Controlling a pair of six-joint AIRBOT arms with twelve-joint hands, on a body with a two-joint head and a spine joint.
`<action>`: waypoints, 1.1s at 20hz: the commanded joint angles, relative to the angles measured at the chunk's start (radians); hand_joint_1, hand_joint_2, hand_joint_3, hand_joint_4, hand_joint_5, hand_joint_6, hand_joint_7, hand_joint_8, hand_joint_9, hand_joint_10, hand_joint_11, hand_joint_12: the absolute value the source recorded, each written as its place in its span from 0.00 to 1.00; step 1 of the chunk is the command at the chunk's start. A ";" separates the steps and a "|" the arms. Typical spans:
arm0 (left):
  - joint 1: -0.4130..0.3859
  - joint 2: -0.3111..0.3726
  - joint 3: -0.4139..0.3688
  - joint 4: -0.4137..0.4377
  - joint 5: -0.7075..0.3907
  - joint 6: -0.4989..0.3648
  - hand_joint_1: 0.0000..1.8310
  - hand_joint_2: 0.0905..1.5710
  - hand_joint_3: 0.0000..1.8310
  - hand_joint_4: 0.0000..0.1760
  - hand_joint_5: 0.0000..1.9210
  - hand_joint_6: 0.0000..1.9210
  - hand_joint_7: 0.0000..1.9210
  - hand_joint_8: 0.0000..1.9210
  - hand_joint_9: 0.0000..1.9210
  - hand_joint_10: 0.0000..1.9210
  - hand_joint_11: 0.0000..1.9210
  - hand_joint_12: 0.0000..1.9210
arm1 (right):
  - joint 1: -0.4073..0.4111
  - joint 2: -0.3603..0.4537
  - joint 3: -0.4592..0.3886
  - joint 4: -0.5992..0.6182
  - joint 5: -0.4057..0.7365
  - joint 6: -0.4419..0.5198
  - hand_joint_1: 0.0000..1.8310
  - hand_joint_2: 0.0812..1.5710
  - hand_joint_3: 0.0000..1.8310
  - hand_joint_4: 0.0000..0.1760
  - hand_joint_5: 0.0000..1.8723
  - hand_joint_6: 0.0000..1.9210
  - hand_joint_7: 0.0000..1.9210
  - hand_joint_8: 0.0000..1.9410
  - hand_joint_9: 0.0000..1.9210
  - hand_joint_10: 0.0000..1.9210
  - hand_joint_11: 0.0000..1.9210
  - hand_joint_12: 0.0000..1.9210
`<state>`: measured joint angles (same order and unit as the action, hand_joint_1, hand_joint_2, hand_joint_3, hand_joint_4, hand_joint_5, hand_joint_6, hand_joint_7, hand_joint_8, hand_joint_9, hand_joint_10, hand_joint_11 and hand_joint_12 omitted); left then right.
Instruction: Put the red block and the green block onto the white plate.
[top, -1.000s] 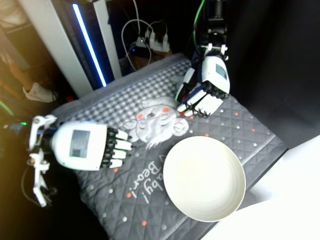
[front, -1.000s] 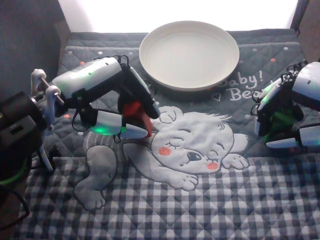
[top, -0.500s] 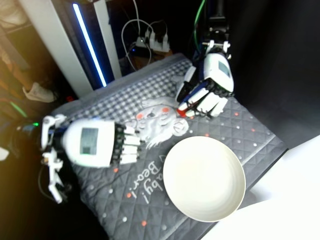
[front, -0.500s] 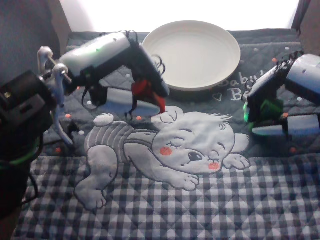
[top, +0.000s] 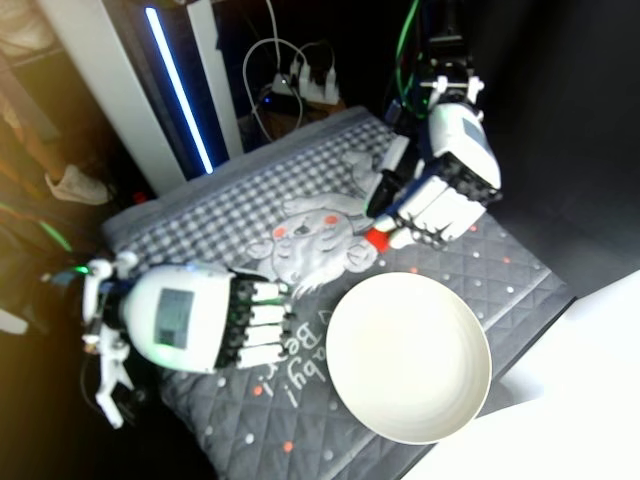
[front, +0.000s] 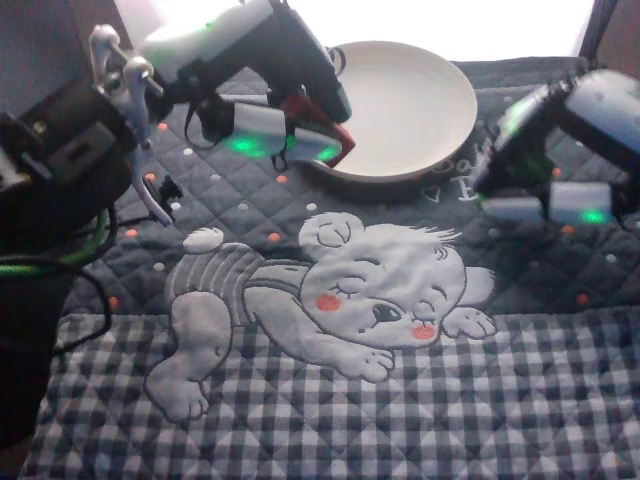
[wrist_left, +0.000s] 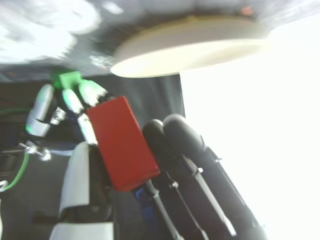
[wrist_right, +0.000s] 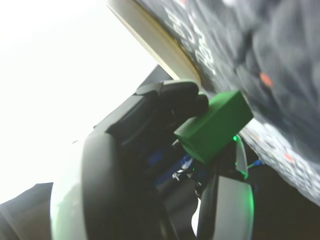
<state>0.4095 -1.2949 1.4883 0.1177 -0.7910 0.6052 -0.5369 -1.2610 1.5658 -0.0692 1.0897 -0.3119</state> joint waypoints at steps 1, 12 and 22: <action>-0.017 0.001 0.010 -0.038 -0.108 0.008 0.71 0.59 0.00 0.00 0.74 0.04 0.73 0.21 0.81 0.08 0.64 0.55 | 0.023 -0.002 0.015 0.032 0.116 0.005 0.71 0.60 0.00 0.00 0.71 0.14 0.75 0.15 0.69 0.30 0.55 0.64; -0.120 -0.257 0.362 -0.105 0.074 -0.039 0.71 0.61 0.00 0.00 0.65 0.22 0.72 0.21 0.80 0.01 0.62 0.48 | 0.206 -0.308 0.399 0.081 -0.153 0.013 0.72 0.61 0.00 0.00 0.64 0.24 0.77 0.13 0.81 0.09 0.65 0.55; -0.087 -0.363 0.546 -0.081 0.168 -0.212 0.63 0.75 0.00 0.00 0.26 0.08 0.35 0.31 0.58 0.00 0.34 0.72 | 0.209 -0.396 0.507 0.064 -0.276 0.083 0.60 0.60 0.00 0.00 0.34 0.11 0.42 0.17 0.53 0.01 0.34 0.51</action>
<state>0.3317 -1.6623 2.0186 0.0578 -0.4995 0.3996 -0.3275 -1.6596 2.0640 -0.0460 0.7261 -0.2474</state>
